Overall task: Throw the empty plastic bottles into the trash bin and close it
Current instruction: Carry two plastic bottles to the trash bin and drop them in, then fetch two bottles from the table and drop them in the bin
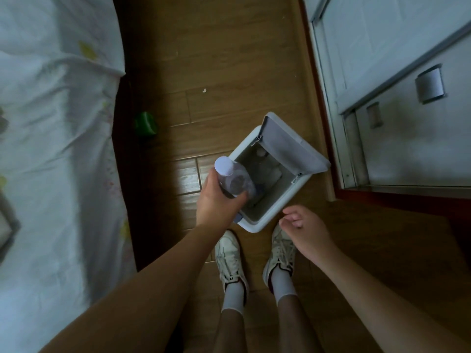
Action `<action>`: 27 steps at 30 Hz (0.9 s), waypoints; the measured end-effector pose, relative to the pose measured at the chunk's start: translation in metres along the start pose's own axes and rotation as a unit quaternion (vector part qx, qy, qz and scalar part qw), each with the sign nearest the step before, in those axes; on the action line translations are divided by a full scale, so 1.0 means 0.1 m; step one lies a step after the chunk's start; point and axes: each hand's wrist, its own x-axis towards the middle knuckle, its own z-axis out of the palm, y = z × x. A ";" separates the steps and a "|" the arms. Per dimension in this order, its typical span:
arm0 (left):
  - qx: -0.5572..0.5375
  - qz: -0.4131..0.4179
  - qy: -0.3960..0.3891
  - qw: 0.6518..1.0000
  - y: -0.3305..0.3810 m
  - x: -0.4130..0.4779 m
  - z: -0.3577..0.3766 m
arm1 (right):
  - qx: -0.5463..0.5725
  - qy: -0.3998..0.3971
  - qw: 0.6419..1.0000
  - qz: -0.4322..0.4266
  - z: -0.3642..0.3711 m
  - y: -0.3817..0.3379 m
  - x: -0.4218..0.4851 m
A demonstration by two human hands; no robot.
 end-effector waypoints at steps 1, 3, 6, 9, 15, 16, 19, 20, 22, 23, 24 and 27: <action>0.021 0.005 -0.002 1.000 -0.04 -0.03 -0.01 | -0.001 -0.004 1.000 0.001 0.00 0.00 -0.01; 0.071 0.011 -0.006 0.997 -0.13 -0.09 -0.05 | -0.002 -0.009 1.000 0.004 0.02 0.02 -0.03; 0.100 -0.011 -0.009 0.995 -0.24 -0.21 -0.12 | 0.005 -0.012 1.000 0.015 0.02 0.01 -0.05; 0.104 -0.041 -0.028 0.993 -0.34 -0.32 -0.19 | 0.014 -0.022 0.999 0.031 0.00 -0.01 -0.08; 0.098 -0.092 -0.041 0.990 -0.46 -0.67 -0.51 | 0.016 -0.021 0.999 0.046 -0.15 -0.06 -0.30; 0.091 -0.095 -0.042 0.990 -0.44 -0.76 -0.59 | 0.018 -0.025 0.998 0.047 -0.20 -0.07 -0.37; 0.083 -0.108 -0.051 0.989 -0.31 -1.08 -0.89 | 0.002 -0.063 0.996 0.056 -0.39 -0.19 -0.70; 0.079 -0.114 -0.060 0.989 -0.26 -1.21 -1.00 | -0.004 -0.069 0.996 0.060 -0.46 -0.24 -0.83; 0.073 -0.121 -0.076 0.987 -0.12 -1.47 -1.23 | -0.008 -0.057 0.996 0.062 -0.62 -0.38 -1.11; 0.074 -0.121 -0.082 0.987 -0.01 -1.63 -1.39 | -0.009 -0.045 0.997 0.060 -0.71 -0.50 -1.29; 0.077 -0.119 -0.090 0.986 0.07 -1.76 -1.51 | -0.009 -0.033 0.998 0.058 -0.79 -0.59 -1.45; 0.105 -0.103 -0.107 0.983 0.34 -2.10 -1.86 | -0.001 -0.005 0.998 0.055 -1.00 -0.87 -1.90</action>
